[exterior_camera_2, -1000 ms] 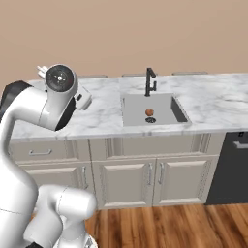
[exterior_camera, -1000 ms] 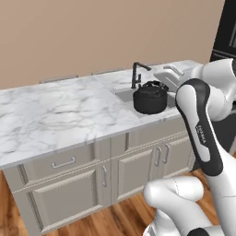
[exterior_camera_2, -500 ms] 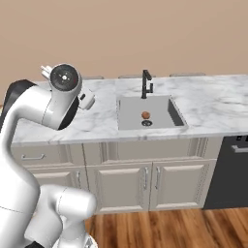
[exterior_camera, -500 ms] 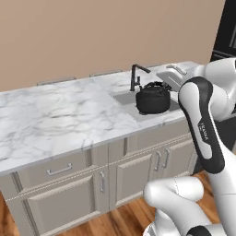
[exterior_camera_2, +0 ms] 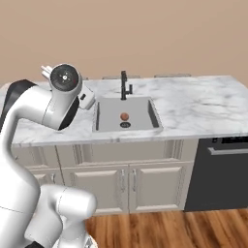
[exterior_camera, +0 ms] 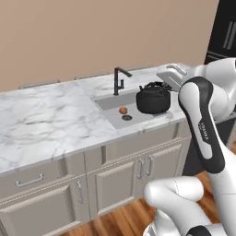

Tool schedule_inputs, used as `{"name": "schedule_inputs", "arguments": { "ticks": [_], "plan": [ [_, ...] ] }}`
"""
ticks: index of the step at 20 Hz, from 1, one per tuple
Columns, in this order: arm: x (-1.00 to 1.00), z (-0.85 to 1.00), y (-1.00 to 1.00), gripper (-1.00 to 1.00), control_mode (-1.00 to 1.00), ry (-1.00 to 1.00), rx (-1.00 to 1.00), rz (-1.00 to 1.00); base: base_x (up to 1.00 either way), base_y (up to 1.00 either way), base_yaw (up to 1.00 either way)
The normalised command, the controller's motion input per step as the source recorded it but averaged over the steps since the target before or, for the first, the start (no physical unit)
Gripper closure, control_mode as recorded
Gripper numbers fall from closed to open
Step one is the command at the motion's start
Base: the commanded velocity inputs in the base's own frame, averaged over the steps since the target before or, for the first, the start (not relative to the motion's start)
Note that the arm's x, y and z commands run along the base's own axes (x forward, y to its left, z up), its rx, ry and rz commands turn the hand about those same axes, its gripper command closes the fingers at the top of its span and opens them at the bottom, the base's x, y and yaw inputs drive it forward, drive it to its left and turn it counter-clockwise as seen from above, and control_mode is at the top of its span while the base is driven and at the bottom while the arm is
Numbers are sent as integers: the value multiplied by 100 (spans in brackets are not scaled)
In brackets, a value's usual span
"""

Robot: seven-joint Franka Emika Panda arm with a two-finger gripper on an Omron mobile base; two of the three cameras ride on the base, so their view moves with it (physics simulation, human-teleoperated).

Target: Open the cabinet, pick the kettle from the cabinet, and place it in the sink.

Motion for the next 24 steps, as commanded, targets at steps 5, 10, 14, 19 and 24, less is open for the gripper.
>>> {"name": "schedule_inputs", "arguments": {
  "ticks": [5, 10, 14, 19, 24],
  "plan": [
    [0, 0, 0, 100, 100, 0, 0, 0, 37, -55, 1],
    [0, 0, 0, 100, 100, 0, 0, 0, 40, -50, 5],
    [0, 0, 0, 100, 100, 0, 0, 0, 41, -49, 5],
    [0, 0, 0, 100, 100, 0, 0, 0, 41, -48, 7],
    [0, 0, 0, 100, 100, 0, 0, 0, 43, -46, 7]
  ]
}}
